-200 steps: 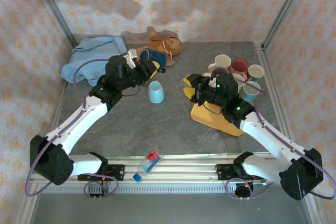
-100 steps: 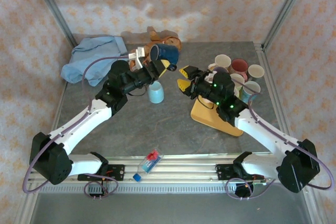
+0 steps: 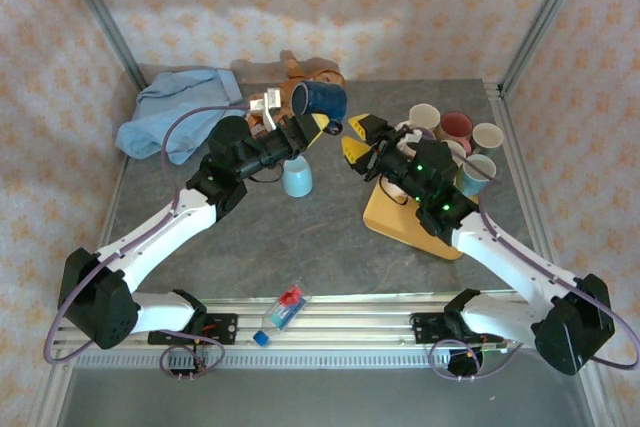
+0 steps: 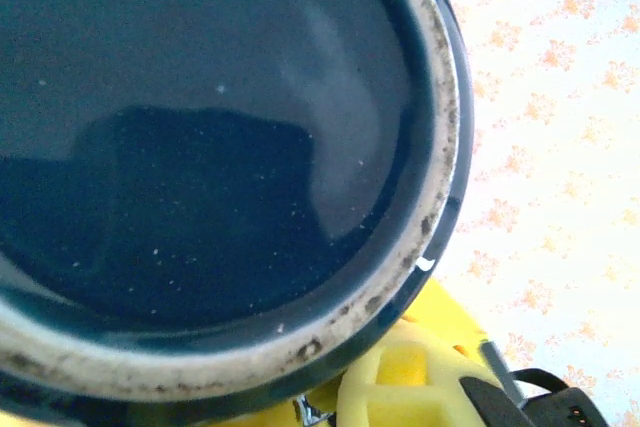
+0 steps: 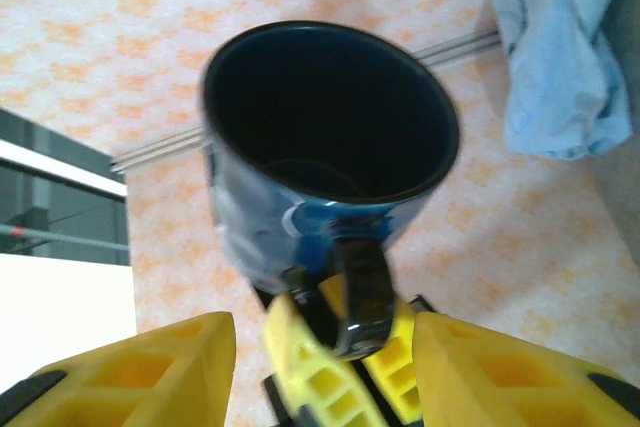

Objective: Turn the mug right side up

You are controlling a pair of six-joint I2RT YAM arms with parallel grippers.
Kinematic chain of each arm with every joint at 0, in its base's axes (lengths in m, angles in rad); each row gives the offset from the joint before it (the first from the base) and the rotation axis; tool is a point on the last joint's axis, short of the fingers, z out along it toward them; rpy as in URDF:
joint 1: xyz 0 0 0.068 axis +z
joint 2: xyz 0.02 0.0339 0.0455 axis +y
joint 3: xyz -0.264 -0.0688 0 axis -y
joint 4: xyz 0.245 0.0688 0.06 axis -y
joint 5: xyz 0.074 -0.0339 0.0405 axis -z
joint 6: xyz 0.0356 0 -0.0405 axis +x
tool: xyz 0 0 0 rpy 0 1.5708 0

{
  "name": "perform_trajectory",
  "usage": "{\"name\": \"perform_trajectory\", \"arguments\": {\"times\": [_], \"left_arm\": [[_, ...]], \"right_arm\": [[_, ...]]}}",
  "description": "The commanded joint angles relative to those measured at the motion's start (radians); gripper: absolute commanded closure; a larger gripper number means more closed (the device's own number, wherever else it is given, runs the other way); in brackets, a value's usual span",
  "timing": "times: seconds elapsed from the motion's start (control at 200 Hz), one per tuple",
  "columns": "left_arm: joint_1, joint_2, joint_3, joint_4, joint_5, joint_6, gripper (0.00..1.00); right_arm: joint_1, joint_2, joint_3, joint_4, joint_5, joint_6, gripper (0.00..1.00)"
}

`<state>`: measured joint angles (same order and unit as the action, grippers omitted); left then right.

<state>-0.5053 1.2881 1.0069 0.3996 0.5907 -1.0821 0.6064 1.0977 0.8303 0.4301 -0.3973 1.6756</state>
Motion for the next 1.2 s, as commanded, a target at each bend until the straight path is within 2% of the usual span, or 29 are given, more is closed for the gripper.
{"name": "perform_trajectory", "arguments": {"times": [0.0, 0.36, 0.946, 1.196], "left_arm": [[-0.006, -0.025, 0.034, 0.102, 0.001, 0.041, 1.00], [-0.006, -0.032, 0.036, 0.107, -0.002, 0.042, 1.00], [-0.006, -0.055, 0.007, 0.134, 0.001, -0.005, 1.00], [-0.009, -0.059, -0.013, 0.154, -0.001, -0.021, 1.00]], "right_arm": [[0.016, -0.007, 0.003, 0.056, 0.034, 0.000, 0.51], [0.055, 0.040, 0.022, 0.066, 0.046, -0.001, 0.51], [0.059, 0.129, 0.065, 0.161, 0.063, 0.009, 0.62], [0.072, 0.161, 0.061, 0.233, 0.105, 0.026, 0.76]]}}
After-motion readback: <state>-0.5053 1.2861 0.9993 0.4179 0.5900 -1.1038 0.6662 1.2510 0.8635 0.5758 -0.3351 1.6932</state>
